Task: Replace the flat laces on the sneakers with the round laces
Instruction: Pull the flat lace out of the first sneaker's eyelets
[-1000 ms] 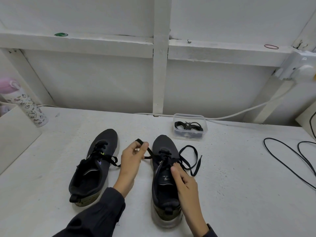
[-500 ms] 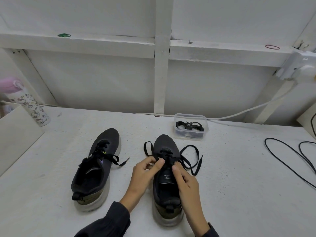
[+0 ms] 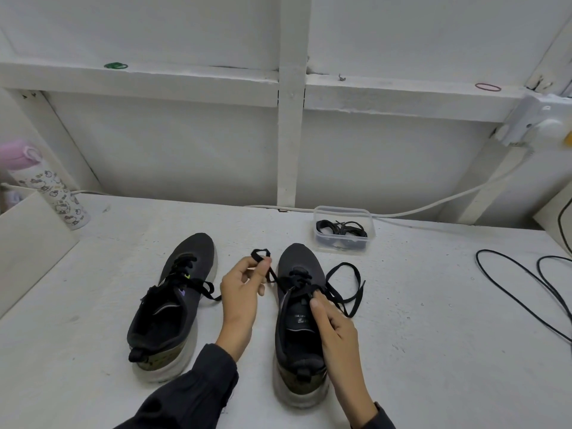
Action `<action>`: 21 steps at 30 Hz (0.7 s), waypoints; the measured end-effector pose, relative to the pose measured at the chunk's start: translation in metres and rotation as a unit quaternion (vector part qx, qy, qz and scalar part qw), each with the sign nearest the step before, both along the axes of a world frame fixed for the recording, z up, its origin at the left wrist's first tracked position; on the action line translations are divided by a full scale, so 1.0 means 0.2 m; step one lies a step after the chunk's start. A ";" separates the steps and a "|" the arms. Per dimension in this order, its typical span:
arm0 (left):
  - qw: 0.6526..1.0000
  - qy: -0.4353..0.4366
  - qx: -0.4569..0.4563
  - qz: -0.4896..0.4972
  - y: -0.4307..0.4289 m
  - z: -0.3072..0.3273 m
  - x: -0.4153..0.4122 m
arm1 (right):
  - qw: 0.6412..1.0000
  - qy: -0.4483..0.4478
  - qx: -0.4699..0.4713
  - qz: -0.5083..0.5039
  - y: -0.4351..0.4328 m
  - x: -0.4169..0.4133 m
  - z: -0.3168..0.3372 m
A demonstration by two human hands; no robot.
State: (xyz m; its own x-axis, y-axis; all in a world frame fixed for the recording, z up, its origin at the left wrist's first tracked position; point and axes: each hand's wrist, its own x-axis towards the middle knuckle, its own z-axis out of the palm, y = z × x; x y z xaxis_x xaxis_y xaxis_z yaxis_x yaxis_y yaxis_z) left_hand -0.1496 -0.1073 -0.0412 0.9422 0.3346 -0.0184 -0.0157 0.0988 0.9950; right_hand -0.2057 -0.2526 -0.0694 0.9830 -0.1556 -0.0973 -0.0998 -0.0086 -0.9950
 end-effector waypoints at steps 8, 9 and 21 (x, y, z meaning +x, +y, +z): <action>0.997 0.042 -0.045 -0.042 -0.06 -0.03 -0.07 | 1.000 0.005 0.013 -0.006 0.01 0.00 0.00; 0.995 0.058 -0.041 -0.077 -0.07 -0.04 -0.09 | 1.000 0.006 0.013 -0.008 0.01 0.00 0.00; 0.999 0.027 0.019 -0.010 -0.01 -0.01 -0.04 | 1.000 0.014 0.015 -0.001 0.00 -0.01 0.02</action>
State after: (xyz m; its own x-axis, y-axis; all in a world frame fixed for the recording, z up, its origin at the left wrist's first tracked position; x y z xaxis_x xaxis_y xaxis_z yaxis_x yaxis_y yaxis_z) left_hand -0.1585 -0.1097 -0.0432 0.9469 0.3165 -0.0562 0.0391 0.0600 0.9974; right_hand -0.2073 -0.2532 -0.0652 0.9796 -0.1533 -0.1297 -0.1281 0.0207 -0.9916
